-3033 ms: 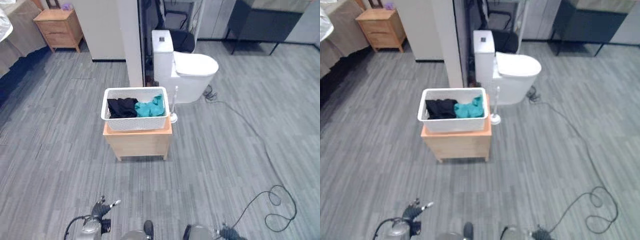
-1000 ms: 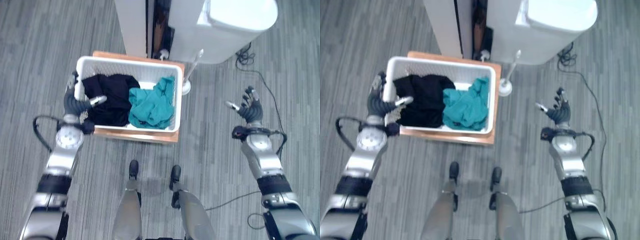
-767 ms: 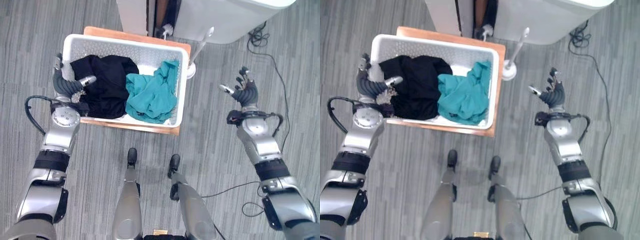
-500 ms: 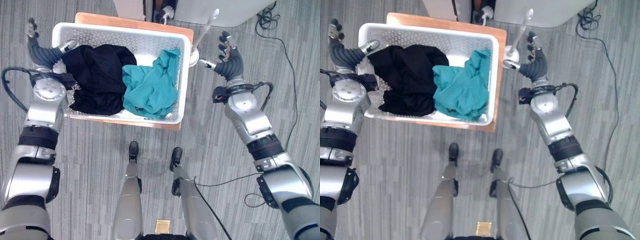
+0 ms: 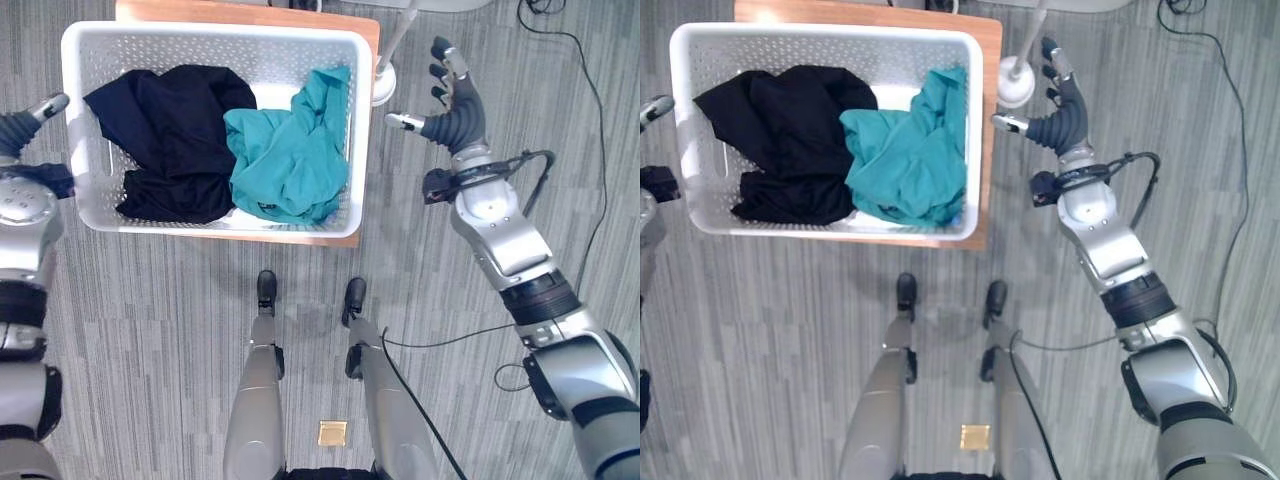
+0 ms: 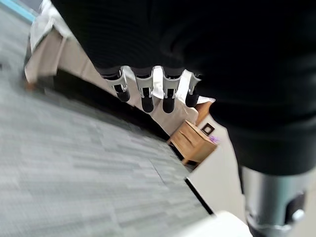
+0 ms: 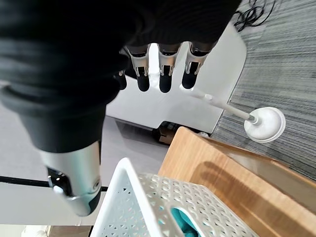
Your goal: Grab the laundry basket,head to the washer,open it,put in the laundry and shut it.
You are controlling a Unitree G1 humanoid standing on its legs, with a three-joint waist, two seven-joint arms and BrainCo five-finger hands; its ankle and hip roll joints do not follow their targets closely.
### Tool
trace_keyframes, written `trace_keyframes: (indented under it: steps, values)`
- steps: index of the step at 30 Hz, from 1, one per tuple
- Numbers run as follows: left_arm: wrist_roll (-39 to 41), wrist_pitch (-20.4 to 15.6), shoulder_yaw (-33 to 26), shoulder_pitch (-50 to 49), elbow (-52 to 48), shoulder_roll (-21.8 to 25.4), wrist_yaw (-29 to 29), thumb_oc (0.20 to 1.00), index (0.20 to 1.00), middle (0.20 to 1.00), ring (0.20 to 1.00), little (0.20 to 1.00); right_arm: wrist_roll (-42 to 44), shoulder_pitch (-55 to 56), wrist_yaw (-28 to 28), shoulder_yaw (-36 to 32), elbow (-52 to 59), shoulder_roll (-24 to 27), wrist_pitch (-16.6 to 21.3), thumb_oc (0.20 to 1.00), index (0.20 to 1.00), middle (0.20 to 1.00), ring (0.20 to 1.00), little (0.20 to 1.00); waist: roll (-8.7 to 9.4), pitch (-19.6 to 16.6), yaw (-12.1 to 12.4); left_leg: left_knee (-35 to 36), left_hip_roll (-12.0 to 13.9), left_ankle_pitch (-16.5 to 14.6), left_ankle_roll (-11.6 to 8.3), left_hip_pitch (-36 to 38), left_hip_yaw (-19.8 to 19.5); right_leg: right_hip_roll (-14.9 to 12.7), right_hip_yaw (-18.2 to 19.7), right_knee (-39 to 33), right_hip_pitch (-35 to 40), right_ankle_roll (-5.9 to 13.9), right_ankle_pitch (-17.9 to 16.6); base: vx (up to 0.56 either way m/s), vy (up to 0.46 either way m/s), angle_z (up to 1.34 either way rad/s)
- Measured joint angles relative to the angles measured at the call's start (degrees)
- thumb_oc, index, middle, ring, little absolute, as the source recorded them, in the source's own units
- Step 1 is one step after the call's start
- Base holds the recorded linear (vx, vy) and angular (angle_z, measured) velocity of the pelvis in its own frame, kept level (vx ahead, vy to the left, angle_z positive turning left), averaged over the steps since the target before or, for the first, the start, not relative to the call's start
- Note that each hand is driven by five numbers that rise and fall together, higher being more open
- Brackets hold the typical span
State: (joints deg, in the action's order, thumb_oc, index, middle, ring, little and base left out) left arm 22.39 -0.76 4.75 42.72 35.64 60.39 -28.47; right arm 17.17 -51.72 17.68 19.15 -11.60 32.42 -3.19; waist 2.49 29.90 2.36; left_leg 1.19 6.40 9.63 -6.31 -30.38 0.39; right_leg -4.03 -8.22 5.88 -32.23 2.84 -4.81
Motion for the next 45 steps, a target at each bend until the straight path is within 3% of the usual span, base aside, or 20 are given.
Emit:
trace_keyframes:
  steps: [7, 21, 32, 37, 45]
  values:
    - [-0.1, 0.1, 0.1, -1.5, 1.0, 0.0, 0.7, 1.0, 1.0, 1.0, 1.0, 1.0, 0.0, 0.8, -0.5, 0.0, 2.3, -0.1, 0.0, 1.0, 1.0, 1.0, 1.0, 1.0, -0.22, 0.1, -0.1, -0.1, 0.0, 0.2, 0.1, -1.3, 0.1, 0.0, 0.3, 1.4, -2.1, -0.04, 0.2, 0.01, 0.0, -0.02]
    - [-3.3, 1.6, 10.7, 15.7, 12.4, -2.0, 0.2, 1.0, 1.0, 1.0, 1.0, 1.0, -0.1, 0.7, -0.2, 0.1, 4.9, -0.9, 0.5, 1.0, 1.0, 1.0, 1.0, 1.0, -0.33, 0.1, -1.2, -0.1, -0.2, 1.2, 0.14, -4.1, 0.0, -0.4, 0.3, 4.4, -6.2, -0.19, 0.9, 0.0, 0.0, 0.0]
    - [-3.6, 2.2, 12.4, 16.8, 13.8, -2.6, 0.0, 1.0, 1.0, 1.0, 1.0, 1.0, -0.1, 0.8, -0.2, 0.4, 8.0, -1.1, 0.8, 1.0, 1.0, 1.0, 1.0, 1.0, -0.33, 0.1, -1.9, -0.1, -0.2, 1.3, 0.14, -4.9, 0.2, -0.3, 1.0, 5.4, -7.7, -0.28, 1.1, 0.0, -0.001, -0.01]
    - [-4.0, 2.2, 15.2, 19.7, 19.7, -2.7, 0.1, 1.0, 1.0, 1.0, 1.0, 1.0, 0.8, 0.8, 0.0, 1.4, 9.6, -1.1, 3.0, 1.0, 1.0, 1.0, 1.0, 1.0, -0.33, 0.1, -2.2, -0.1, -0.1, 1.3, 0.08, -4.9, 0.3, -0.3, 1.2, 5.7, -8.0, -0.33, 1.1, 0.0, 0.0, 0.0]
    - [-4.0, 2.2, 19.3, 24.3, 22.7, -3.2, 0.3, 1.0, 1.0, 1.0, 1.0, 1.0, 9.2, -1.4, -0.2, 6.0, 12.5, -1.2, 5.6, 1.0, 1.0, 1.0, 1.0, 1.0, -0.29, 0.0, -2.2, -0.7, -0.1, 1.3, 0.08, -5.3, 0.3, -0.3, 1.2, 6.4, -8.5, -0.43, 1.3, 0.0, 0.0, 0.0]
